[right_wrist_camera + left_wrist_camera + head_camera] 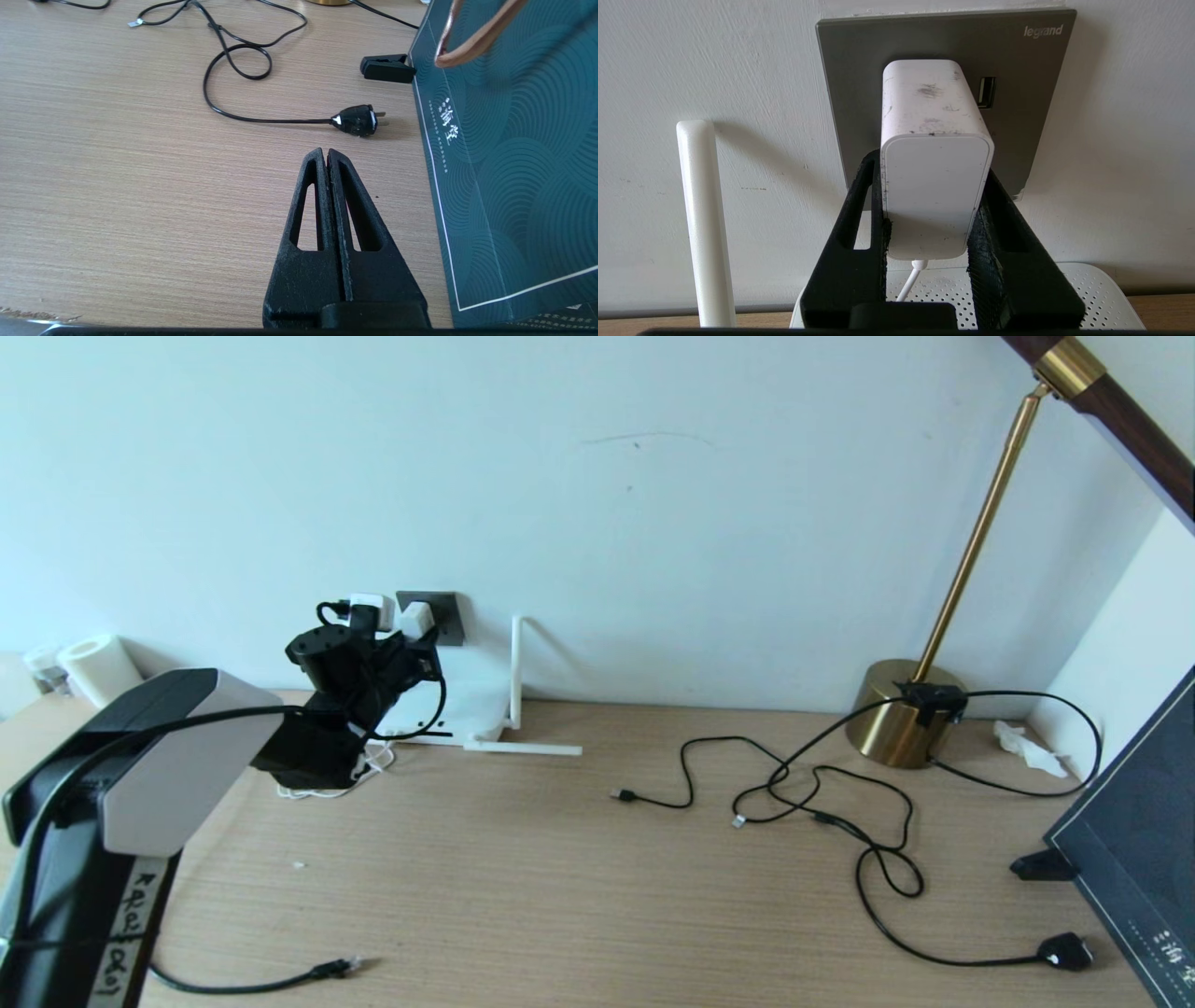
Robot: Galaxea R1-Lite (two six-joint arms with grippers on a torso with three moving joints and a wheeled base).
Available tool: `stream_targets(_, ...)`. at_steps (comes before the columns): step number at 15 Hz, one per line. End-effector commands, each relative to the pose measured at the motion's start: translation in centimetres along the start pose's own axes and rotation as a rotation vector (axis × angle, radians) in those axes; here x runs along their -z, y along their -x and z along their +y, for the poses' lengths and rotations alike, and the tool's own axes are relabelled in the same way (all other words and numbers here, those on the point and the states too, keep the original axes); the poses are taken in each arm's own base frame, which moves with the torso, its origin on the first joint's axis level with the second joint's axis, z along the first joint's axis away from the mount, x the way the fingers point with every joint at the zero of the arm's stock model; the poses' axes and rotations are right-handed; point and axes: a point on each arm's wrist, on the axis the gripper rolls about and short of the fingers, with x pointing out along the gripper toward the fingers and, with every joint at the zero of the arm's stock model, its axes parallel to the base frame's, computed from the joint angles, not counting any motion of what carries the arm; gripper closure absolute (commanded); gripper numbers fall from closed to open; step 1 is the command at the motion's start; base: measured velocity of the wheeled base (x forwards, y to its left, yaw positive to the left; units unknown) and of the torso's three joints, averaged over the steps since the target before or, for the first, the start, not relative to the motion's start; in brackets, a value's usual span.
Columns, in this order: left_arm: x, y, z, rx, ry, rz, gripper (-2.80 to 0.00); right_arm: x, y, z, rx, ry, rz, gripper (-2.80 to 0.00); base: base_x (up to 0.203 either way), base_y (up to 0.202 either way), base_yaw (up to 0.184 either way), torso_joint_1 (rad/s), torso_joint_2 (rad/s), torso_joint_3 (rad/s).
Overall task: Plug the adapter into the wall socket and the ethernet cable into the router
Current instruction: Plug plug into socket
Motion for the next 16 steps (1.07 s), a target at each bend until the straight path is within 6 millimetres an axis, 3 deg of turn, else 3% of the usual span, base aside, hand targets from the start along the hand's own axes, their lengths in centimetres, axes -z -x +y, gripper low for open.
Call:
stream_targets(1,0.03,-0.12,0.0,0.0,-0.001,-0.008,0.0,0.01,0.0,0.0,0.0,0.001,0.001,0.0,0.0,0.0,0.0,0.0,0.0,0.0)
stream_targets(16,-0.08,-0.25,-0.01,0.003,-0.001,0.003,0.0,0.01,0.0,0.0,0.0,0.001,0.001,0.0,0.0,0.0,0.0,0.0,0.0,0.0)
